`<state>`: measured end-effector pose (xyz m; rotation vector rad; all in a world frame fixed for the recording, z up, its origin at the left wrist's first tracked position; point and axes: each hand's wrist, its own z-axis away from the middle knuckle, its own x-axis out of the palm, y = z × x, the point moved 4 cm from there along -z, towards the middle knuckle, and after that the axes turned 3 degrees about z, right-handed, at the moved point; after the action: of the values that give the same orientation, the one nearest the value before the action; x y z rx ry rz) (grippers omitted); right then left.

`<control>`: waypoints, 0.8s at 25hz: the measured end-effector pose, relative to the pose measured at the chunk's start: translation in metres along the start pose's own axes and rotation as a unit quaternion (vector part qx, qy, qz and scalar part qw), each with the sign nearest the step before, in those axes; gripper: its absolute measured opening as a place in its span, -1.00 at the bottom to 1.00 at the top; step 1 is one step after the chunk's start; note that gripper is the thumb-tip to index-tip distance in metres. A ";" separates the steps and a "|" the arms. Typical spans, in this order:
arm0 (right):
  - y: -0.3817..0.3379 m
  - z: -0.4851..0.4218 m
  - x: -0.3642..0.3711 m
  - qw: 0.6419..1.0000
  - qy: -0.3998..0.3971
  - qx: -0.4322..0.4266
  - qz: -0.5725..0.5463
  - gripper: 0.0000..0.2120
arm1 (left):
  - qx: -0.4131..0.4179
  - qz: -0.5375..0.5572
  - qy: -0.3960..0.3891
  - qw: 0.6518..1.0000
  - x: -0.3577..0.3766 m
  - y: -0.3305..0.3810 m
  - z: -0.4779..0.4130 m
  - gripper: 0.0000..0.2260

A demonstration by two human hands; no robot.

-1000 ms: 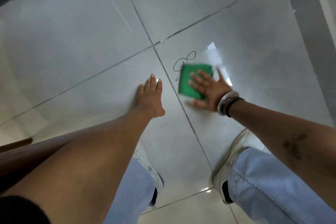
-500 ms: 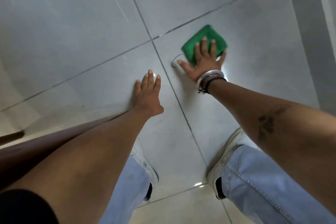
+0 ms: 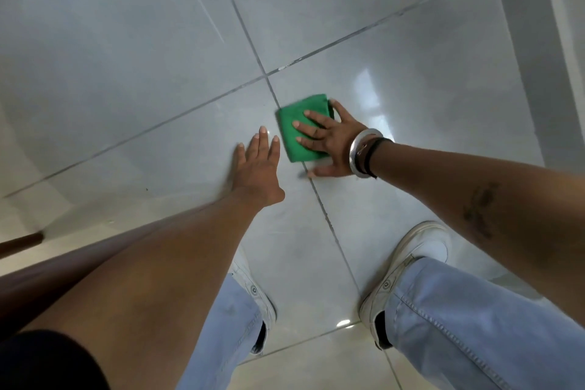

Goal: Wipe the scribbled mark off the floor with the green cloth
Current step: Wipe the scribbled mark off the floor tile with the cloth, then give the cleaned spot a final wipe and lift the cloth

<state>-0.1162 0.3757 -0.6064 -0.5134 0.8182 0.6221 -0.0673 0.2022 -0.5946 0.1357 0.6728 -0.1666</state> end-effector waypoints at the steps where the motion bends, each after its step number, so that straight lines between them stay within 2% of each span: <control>1: 0.001 0.004 0.001 0.999 0.004 -0.038 0.002 -0.24 | 0.001 0.002 -0.008 1.000 -0.001 -0.002 0.000 0.00; 2: 0.009 0.009 0.003 0.999 0.025 -0.024 0.005 -0.27 | 0.004 -0.001 -0.014 1.000 -0.002 -0.003 -0.001 -0.01; 3: 0.021 0.015 0.008 0.997 0.053 0.053 -0.023 -0.29 | 0.008 -0.008 -0.019 1.000 -0.003 -0.006 -0.001 -0.03; 4: 0.038 0.026 0.017 0.978 0.076 0.179 -0.078 -0.28 | 0.011 -0.015 -0.027 0.999 -0.005 -0.006 -0.001 -0.04; 5: 0.052 0.042 0.030 0.934 0.081 0.314 -0.152 -0.27 | 0.012 -0.017 -0.037 0.999 -0.006 -0.006 0.000 -0.04; 6: 0.055 0.058 0.037 0.880 0.066 0.414 -0.224 -0.25 | 0.007 -0.016 -0.043 0.999 -0.007 -0.006 0.000 -0.05; 7: 0.049 0.069 0.042 0.858 0.046 0.450 -0.243 -0.21 | 0.001 -0.014 -0.046 0.999 -0.008 -0.003 0.001 -0.06; 8: 0.037 0.073 0.046 0.884 0.029 0.420 -0.205 -0.17 | -0.005 -0.012 -0.047 0.999 -0.009 0.000 0.001 -0.06; 10: -0.002 0.069 0.053 0.977 -0.009 0.197 -0.078 -0.15 | -0.021 0.000 -0.047 0.999 -0.010 0.005 0.001 -0.07; 11: -0.016 0.071 0.058 0.995 -0.023 0.090 -0.028 -0.18 | -0.025 0.004 -0.049 0.998 -0.010 0.007 0.001 -0.08; 12: -0.022 0.074 0.062 0.999 -0.022 0.036 -0.014 -0.23 | -0.024 0.002 -0.053 0.998 -0.011 0.007 0.000 -0.09; 13: -0.020 0.077 0.067 0.999 -0.004 0.047 -0.020 -0.28 | -0.023 -0.003 -0.059 0.998 -0.012 0.007 -0.001 -0.10; 14: -0.015 0.080 0.072 0.991 0.026 0.117 -0.054 -0.31 | -0.025 -0.008 -0.063 0.998 -0.014 0.005 -0.002 -0.12; 15: -0.013 0.085 0.075 0.970 0.045 0.222 -0.089 -0.34 | -0.031 -0.007 -0.067 0.997 -0.017 0.002 -0.002 -0.15; 17: -0.022 0.099 0.077 0.897 0.018 0.421 -0.135 -0.38 | -0.063 0.028 -0.067 0.995 -0.023 0.002 0.002 -0.22; 18: -0.025 0.102 0.080 0.868 -0.004 0.473 -0.152 -0.42 | -0.078 0.049 -0.061 0.994 -0.025 0.007 0.007 -0.26; 20: -0.019 0.103 0.070 0.856 -0.035 0.487 -0.172 -0.56 | -0.093 0.085 -0.053 0.991 -0.032 0.022 0.028 -0.38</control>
<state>-0.0146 0.4491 -0.5988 0.2998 0.8337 -0.1498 -0.0708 0.2223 -0.5507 0.0038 0.5641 0.0534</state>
